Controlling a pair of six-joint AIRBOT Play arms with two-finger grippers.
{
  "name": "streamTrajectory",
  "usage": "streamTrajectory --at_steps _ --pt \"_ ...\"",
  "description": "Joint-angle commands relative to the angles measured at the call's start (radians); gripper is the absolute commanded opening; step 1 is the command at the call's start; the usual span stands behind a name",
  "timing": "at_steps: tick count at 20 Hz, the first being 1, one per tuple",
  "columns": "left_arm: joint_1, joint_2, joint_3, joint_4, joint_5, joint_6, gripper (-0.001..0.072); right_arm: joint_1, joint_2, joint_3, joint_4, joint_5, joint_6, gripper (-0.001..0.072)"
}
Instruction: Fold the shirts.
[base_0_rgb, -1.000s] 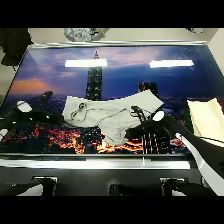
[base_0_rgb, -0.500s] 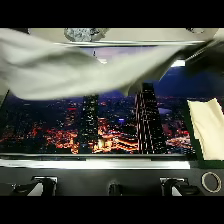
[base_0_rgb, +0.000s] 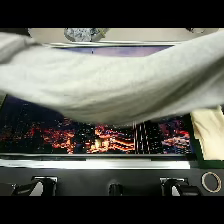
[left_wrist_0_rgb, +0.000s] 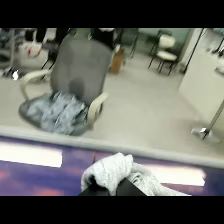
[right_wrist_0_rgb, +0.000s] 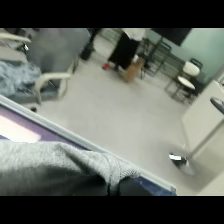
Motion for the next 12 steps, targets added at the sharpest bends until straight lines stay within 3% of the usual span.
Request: streamTrajectory --at_steps 1,3,5,8,12 --pt "0.001 -0.035 -0.039 0.099 -0.274 -0.031 0.0025 -0.002 -0.037 0.003 -0.079 0.164 0.051 0.0042" --pt "-0.021 -0.077 -0.169 0.099 -0.359 -0.029 0.0025 -0.002 -0.146 -0.022 -0.031 0.325 0.073 0.0043" --pt "-0.047 -0.107 -0.353 0.099 -0.297 -0.026 0.0026 -0.002 -0.281 -0.104 0.004 0.409 0.074 0.0042" --pt "-0.071 -0.201 -0.533 0.092 0.007 -0.026 0.0026 -0.002 -0.5 -0.218 0.027 0.267 0.076 0.0042" --pt "-0.074 -0.542 -0.485 -0.017 0.188 -0.026 0.0027 -0.002 -0.804 -0.222 0.177 -0.049 0.09 0.0043"
